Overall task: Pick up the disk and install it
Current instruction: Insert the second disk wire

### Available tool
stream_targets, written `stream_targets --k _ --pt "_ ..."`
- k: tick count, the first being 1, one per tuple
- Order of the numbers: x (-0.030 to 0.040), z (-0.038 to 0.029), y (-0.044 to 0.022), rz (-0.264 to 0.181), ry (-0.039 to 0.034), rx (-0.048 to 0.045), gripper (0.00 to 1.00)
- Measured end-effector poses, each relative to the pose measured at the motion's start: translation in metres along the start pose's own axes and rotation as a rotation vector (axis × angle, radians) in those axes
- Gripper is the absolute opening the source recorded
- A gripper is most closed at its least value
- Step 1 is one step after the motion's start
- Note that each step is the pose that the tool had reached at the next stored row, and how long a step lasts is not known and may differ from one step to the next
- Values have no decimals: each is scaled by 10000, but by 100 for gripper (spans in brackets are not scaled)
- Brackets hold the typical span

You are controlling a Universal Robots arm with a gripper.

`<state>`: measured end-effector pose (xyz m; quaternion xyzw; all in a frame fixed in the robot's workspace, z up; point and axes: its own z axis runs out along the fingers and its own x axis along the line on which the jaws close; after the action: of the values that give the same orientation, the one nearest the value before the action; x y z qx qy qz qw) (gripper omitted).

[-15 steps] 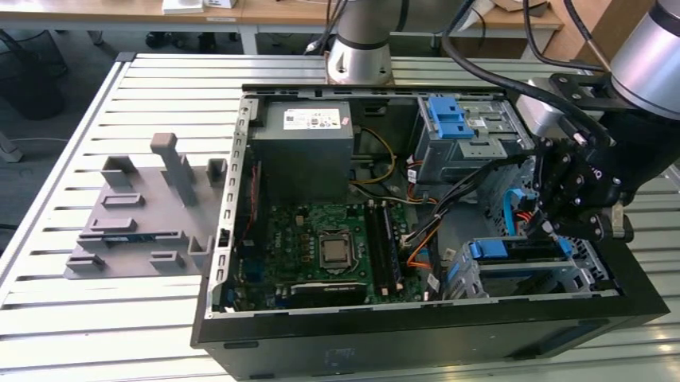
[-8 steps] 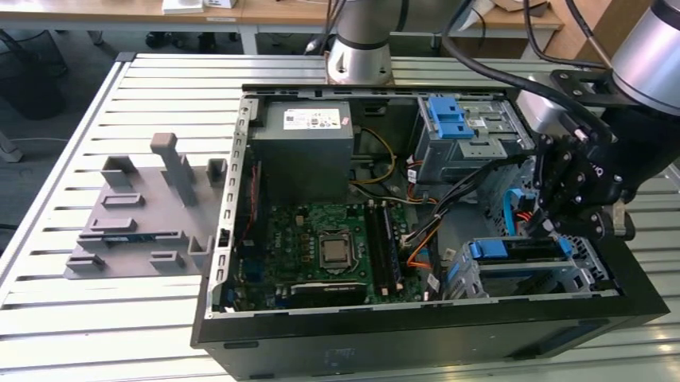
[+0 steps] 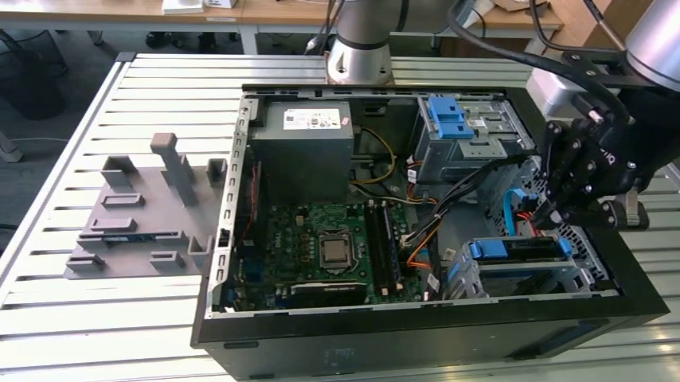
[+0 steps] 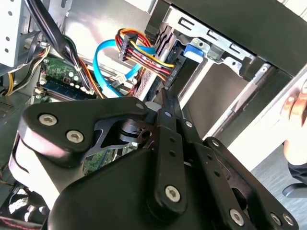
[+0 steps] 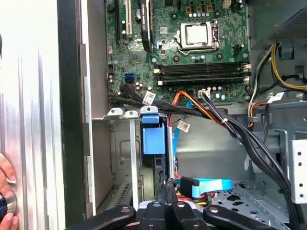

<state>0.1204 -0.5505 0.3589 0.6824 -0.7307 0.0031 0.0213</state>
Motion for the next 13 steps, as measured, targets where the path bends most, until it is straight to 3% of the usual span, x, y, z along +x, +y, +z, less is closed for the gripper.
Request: stream_targets --k 8,13 --pt "6 -158 5 -1 1 0 11" --pt "8 -182 29 0 -3 -1 11"
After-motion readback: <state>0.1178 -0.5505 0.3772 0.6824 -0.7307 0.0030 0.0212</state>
